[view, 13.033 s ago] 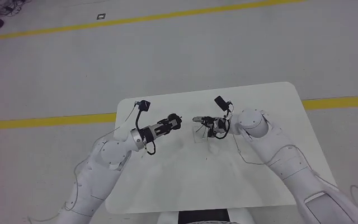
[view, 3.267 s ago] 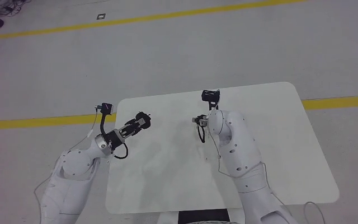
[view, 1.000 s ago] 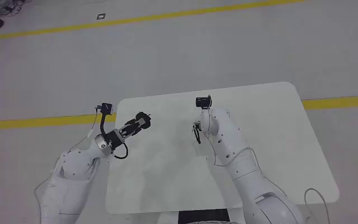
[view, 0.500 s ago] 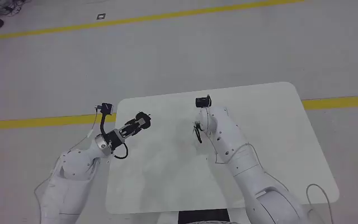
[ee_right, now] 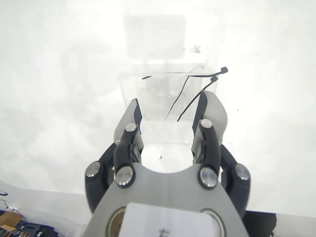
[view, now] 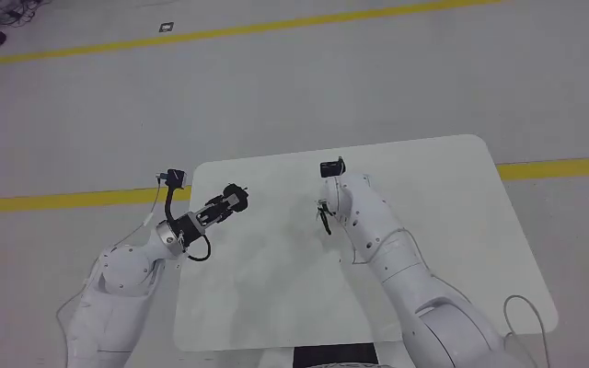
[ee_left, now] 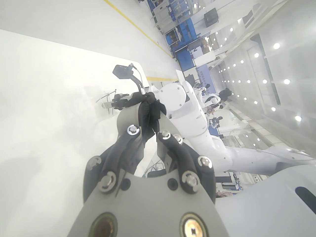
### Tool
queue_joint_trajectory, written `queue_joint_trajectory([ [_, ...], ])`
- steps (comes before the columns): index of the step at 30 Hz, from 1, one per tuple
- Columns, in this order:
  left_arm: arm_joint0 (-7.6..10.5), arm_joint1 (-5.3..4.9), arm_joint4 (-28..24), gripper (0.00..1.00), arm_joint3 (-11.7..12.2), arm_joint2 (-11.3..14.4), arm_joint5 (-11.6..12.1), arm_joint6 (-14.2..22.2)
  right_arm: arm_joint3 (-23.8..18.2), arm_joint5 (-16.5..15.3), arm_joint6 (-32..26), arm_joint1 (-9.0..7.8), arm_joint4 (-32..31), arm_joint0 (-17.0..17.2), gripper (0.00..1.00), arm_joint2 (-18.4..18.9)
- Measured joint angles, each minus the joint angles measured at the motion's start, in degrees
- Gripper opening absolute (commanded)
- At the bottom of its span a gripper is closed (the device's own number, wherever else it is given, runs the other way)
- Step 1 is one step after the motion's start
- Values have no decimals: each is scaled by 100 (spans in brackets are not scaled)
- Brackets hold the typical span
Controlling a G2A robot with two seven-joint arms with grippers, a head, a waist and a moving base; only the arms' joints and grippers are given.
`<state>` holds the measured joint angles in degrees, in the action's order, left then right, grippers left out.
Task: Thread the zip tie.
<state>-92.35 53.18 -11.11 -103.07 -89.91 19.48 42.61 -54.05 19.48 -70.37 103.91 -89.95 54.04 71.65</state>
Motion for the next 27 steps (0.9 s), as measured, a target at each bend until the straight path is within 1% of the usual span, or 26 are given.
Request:
queue_joint_trajectory([
  [5, 0, 0, 0, 0, 0, 0, 0, 0, 189, 0, 86, 50, 0, -74, 44, 33],
  [10, 0, 0, 0, 0, 0, 0, 0, 0, 278, 0, 195, 91, 0, -119, 40, 83],
  [13, 0, 0, 0, 0, 0, 0, 0, 0, 317, 0, 212, 104, 0, -137, 34, 91],
  [20, 0, 0, 0, 0, 0, 0, 0, 0, 382, 0, 168, 95, 0, -195, 37, 83],
  [27, 0, 0, 0, 0, 0, 0, 0, 0, 440, 0, 137, 49, 0, -258, 37, 42],
])
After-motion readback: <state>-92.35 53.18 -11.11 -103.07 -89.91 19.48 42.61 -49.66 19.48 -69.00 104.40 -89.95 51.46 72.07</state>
